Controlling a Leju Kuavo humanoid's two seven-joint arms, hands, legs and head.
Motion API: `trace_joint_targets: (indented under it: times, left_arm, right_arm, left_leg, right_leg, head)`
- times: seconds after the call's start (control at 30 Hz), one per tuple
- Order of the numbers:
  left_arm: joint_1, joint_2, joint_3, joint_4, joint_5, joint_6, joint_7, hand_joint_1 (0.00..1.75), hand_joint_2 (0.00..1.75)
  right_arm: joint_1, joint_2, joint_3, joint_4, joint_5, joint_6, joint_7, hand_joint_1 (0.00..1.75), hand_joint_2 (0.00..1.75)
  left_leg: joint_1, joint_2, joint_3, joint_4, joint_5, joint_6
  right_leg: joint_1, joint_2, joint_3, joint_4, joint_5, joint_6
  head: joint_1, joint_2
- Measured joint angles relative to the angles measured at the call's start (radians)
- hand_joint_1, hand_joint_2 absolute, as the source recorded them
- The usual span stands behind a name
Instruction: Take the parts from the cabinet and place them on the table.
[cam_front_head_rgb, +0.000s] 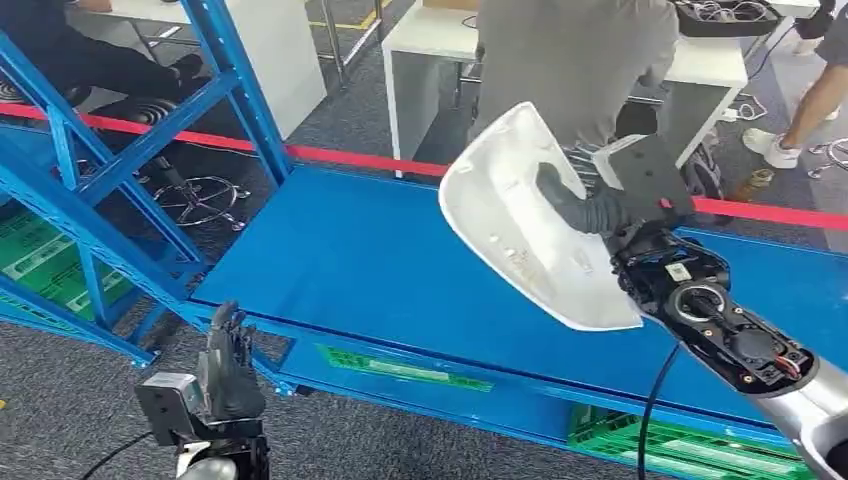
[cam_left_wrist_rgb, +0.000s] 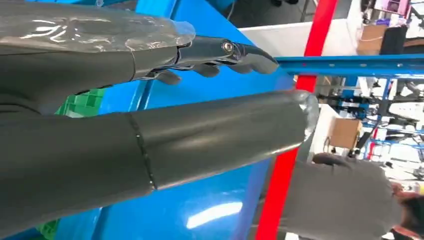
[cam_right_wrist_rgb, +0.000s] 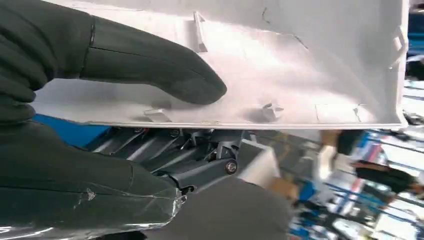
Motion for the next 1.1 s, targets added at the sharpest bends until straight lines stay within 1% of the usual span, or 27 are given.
trace_joint_targets:
  times: [0.23, 0.4, 0.67, 0.7, 1.03, 1.1]
  left_arm:
    - [-0.003, 0.0, 0.0, -0.002, -0.006, 0.002, 0.0, 0.0, 0.0]
    - [-0.004, 0.001, 0.0, -0.008, 0.004, -0.012, 0.0, 0.0, 0.0]
    - [-0.012, 0.002, 0.0, -0.008, -0.007, -0.019, 0.01, 0.0, 0.0]
    - [-0.012, 0.002, 0.0, -0.008, -0.008, -0.02, 0.01, 0.0, 1.75]
    - [-0.019, 0.002, 0.001, -0.01, -0.032, -0.02, 0.009, 0.0, 1.75]
    - [-0.019, 0.002, 0.001, -0.01, -0.036, -0.02, -0.001, 0.0, 1.75]
  right_arm:
    - [-0.015, 0.0, -0.007, -0.055, 0.007, 0.008, -0.018, 1.75, 1.75]
    - [-0.02, 0.0, -0.014, -0.073, 0.026, 0.008, -0.037, 1.75, 1.75]
    - [0.001, 0.0, -0.029, -0.121, 0.066, -0.002, -0.027, 1.75, 1.75]
    - [0.001, 0.0, -0.029, -0.123, 0.072, -0.002, -0.026, 1.75, 1.75]
    - [0.008, 0.0, -0.03, -0.126, 0.084, 0.004, -0.026, 1.75, 1.75]
    - [0.008, 0.0, -0.029, -0.126, 0.091, 0.003, -0.026, 1.75, 1.75]
  left_leg:
    - [0.0, 0.0, 0.0, 0.0, 0.0, 0.0]
    - [0.0, 0.0, 0.0, 0.0, 0.0, 0.0]
    - [0.0, 0.0, 0.0, 0.0, 0.0, 0.0]
    - [0.0, 0.0, 0.0, 0.0, 0.0, 0.0]
    - [0.0, 0.0, 0.0, 0.0, 0.0, 0.0]
    - [0.0, 0.0, 0.0, 0.0, 0.0, 0.0]
  right_leg:
    - [0.0, 0.0, 0.0, 0.0, 0.0, 0.0]
    - [0.0, 0.0, 0.0, 0.0, 0.0, 0.0]
    - [0.0, 0.0, 0.0, 0.0, 0.0, 0.0]
    - [0.0, 0.0, 0.0, 0.0, 0.0, 0.0]
    - [0.0, 0.0, 0.0, 0.0, 0.0, 0.0]
    - [0.0, 0.0, 0.0, 0.0, 0.0, 0.0]
  head:
    - [0.0, 0.0]
    - [0.0, 0.0]
    - [0.0, 0.0]
    - [0.0, 0.0]
    - [0.0, 0.0]
    - [0.0, 0.0]
